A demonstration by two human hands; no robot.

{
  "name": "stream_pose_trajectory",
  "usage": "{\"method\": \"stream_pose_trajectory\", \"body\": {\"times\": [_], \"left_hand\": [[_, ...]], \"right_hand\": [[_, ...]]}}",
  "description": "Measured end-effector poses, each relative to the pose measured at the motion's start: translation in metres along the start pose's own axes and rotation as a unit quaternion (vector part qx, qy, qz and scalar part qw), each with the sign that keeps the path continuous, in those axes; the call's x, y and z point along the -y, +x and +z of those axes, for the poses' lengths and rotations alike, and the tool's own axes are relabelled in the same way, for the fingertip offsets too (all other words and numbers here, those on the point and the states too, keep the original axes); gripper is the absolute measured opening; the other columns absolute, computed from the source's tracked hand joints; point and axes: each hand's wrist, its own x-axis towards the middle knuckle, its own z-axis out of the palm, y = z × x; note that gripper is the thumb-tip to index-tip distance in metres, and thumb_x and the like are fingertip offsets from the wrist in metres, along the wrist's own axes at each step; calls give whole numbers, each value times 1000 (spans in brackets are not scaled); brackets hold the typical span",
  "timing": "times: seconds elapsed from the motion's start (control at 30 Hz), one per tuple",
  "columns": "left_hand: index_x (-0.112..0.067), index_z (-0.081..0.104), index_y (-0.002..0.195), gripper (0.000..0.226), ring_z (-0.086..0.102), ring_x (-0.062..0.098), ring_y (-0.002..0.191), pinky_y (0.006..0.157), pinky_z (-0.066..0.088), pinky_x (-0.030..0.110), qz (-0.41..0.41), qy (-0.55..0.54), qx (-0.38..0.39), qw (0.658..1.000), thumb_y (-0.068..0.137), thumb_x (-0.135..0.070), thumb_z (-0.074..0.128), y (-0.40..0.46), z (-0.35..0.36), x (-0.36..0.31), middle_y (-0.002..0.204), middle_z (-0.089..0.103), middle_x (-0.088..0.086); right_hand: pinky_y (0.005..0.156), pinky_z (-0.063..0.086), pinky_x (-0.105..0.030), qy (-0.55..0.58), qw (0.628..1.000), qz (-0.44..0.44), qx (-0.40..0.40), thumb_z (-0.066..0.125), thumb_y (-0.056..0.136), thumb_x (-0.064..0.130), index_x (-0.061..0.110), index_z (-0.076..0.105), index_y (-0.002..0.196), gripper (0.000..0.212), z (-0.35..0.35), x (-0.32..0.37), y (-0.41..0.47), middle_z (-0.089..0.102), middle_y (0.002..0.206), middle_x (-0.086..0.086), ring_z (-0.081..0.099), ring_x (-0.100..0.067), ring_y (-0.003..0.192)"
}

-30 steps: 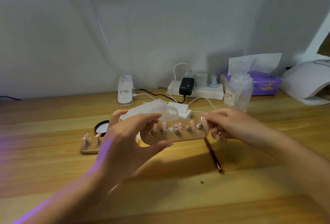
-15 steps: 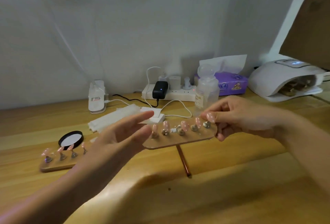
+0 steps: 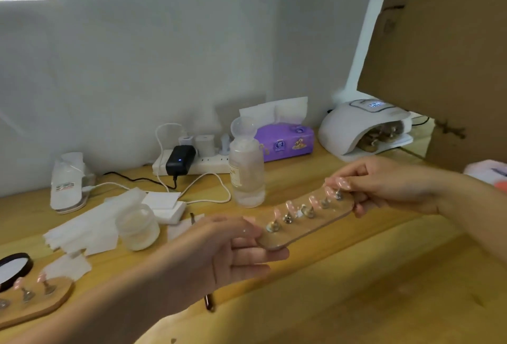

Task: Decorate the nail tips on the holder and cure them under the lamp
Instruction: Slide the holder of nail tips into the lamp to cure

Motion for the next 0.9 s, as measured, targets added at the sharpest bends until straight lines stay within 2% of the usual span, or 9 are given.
{"method": "stream_pose_trajectory", "body": {"times": [0.1,0.2,0.3,0.4,0.5,0.6,0.73,0.8,0.9], "left_hand": [[-5,69,69,10,70,26,84,67,57,31,-31,-9,16,999,64,2,65,22,15,-3,94,70,20],[-3,63,81,18,70,24,84,68,56,31,-38,-51,12,998,63,-4,59,44,29,-5,96,70,19],[-2,72,71,16,70,23,86,68,57,29,-41,-71,18,996,62,-2,59,65,40,-7,98,70,18],[-3,74,66,14,70,22,87,67,58,28,-52,-77,17,996,62,1,61,87,51,-11,97,71,15],[0,65,89,15,70,22,86,66,58,28,-68,-83,-2,994,79,6,56,113,64,-11,96,71,14],[1,57,99,20,70,23,84,70,56,33,-80,-98,-20,992,81,6,54,138,78,-10,93,72,14],[0,59,95,16,70,21,82,75,52,33,-84,-102,-43,990,82,8,54,164,89,-10,94,71,14],[1,59,99,18,68,20,81,72,52,32,-87,-100,-51,990,83,8,53,175,92,-10,95,71,13],[3,56,108,28,68,21,82,66,52,30,-95,-125,-51,986,81,10,55,188,99,-8,96,70,15]], "right_hand": [[49,50,-18,2,998,53,-29,64,61,35,6,68,88,39,-28,-7,0,58,53,2,53,-6,45],[49,50,-19,-21,992,100,-71,63,79,27,9,67,84,19,-61,-13,0,62,61,-3,53,-8,48],[48,48,-18,-121,969,130,-170,56,91,22,13,64,95,13,-95,-25,3,64,66,-2,55,-7,50],[54,45,-22,-178,942,142,-248,53,93,21,12,62,100,14,-118,-41,11,63,81,-4,58,-10,64],[64,46,-26,-206,925,137,-290,54,92,15,9,61,109,19,-129,-53,28,62,87,-4,58,-15,77],[78,46,-32,-231,910,119,-324,58,89,14,6,60,114,27,-134,-61,50,61,106,-11,57,-24,92],[73,40,-27,-241,892,104,-369,61,86,24,9,57,120,37,-142,-73,78,58,119,-13,56,-25,98],[72,36,-25,-239,892,102,-370,65,84,32,9,58,119,43,-145,-76,88,59,115,-9,54,-25,103],[72,36,-26,-229,897,101,-364,70,78,37,11,61,106,39,-148,-80,97,57,95,-4,52,-22,93]]}}
